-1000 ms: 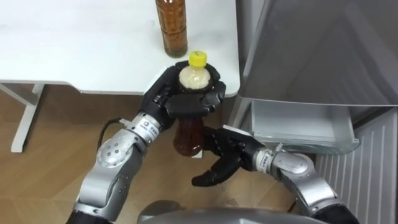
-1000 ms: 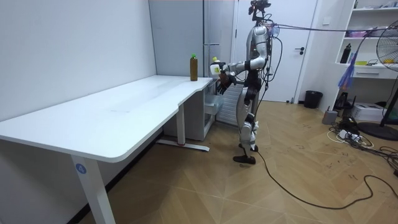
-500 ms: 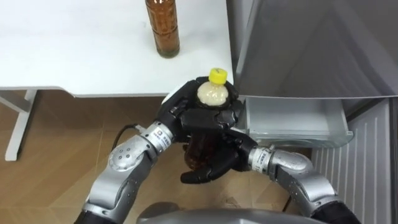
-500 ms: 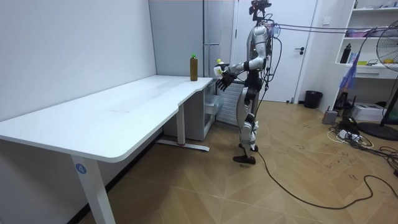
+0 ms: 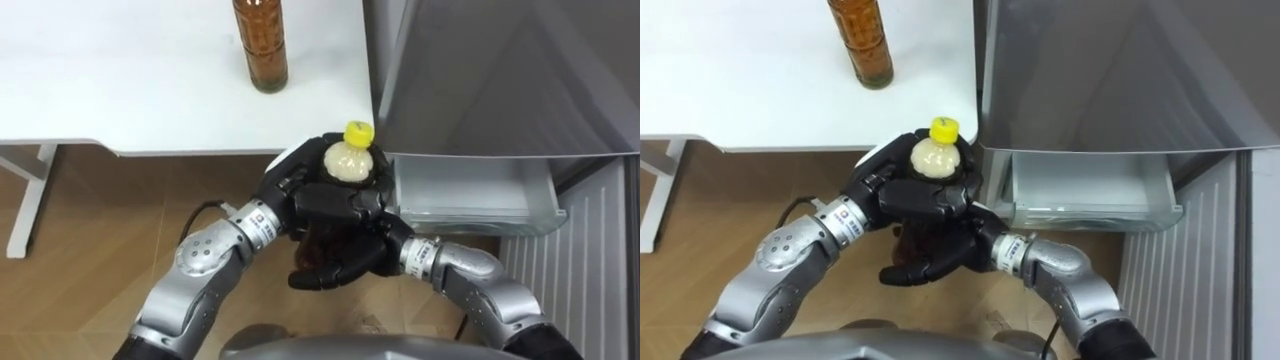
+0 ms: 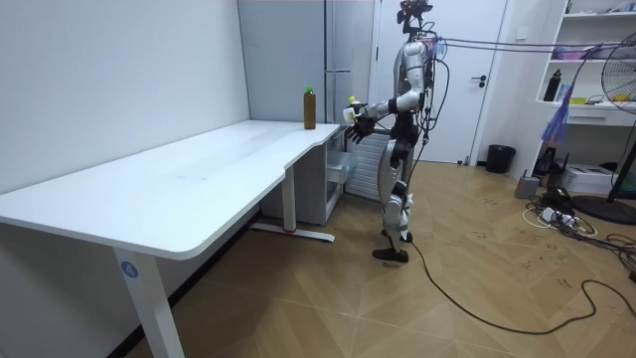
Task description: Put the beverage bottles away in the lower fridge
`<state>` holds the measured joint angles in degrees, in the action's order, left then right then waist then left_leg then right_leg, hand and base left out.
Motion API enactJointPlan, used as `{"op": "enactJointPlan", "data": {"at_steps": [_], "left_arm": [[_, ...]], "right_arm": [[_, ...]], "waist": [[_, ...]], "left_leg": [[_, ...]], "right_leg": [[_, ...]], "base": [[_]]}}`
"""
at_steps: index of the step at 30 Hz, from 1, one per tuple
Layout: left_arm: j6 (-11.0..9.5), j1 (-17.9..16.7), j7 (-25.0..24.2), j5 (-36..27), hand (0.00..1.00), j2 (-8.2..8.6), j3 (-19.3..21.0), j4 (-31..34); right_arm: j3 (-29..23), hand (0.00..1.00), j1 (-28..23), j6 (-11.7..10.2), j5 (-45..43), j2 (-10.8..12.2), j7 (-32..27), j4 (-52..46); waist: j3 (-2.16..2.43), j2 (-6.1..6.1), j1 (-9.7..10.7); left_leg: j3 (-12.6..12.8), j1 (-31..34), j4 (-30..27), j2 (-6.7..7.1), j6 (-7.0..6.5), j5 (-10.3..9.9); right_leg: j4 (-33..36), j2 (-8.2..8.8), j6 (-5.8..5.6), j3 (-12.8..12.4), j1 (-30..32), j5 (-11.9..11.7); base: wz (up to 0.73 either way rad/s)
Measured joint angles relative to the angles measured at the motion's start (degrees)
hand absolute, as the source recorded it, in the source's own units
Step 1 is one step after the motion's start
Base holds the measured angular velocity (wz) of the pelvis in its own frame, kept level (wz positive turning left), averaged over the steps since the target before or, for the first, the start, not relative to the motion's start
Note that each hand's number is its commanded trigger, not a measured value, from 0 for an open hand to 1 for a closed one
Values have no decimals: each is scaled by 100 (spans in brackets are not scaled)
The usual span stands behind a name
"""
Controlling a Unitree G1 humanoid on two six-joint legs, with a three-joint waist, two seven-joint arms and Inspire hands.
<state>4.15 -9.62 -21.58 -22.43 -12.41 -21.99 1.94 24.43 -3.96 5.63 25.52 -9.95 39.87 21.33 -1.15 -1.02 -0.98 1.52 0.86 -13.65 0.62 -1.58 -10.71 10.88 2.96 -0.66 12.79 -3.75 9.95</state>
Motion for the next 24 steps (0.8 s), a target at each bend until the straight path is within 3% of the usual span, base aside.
{"op": "enactJointPlan", "data": {"at_steps": [12, 14, 15, 16, 24], "left_arm": [[24, 0, 20, -448, 100, -82, -73, -90], [26, 1, 70, -586, 55, -81, -57, -93], [26, 2, 79, -611, 15, -81, -57, -93], [26, 2, 94, -626, 0, -80, -61, -93], [-8, 3, 129, -721, 0, -91, -47, -93]], "right_arm": [[197, 100, 0, -129, 138, -130, -97, -1], [203, 100, 1, -196, 138, -143, -95, 0], [202, 100, 1, -201, 138, -143, -95, 0], [201, 100, 1, -203, 138, -143, -95, 0], [193, 100, 1, -204, 184, -162, -90, 14]], "waist": [[33, 56, 55], [34, 57, 56], [34, 57, 57], [34, 58, 58], [32, 55, 57]], "left_leg": [[13, -8, 2, 0, 0, 0], [14, -7, 5, 2, 0, 0], [15, -8, 6, 2, 0, 0], [15, -9, 6, 2, 0, 0], [17, -9, 10, 4, 0, 0]], "right_leg": [[3, 0, 0, -3, -2, 0], [3, -5, 1, -10, -5, -1], [3, -6, 1, -11, -5, -1], [3, -6, 1, -12, -6, -1], [-1, -7, 1, -17, -2, -1]], "base": [[0], [0], [0], [0], [0]]}}
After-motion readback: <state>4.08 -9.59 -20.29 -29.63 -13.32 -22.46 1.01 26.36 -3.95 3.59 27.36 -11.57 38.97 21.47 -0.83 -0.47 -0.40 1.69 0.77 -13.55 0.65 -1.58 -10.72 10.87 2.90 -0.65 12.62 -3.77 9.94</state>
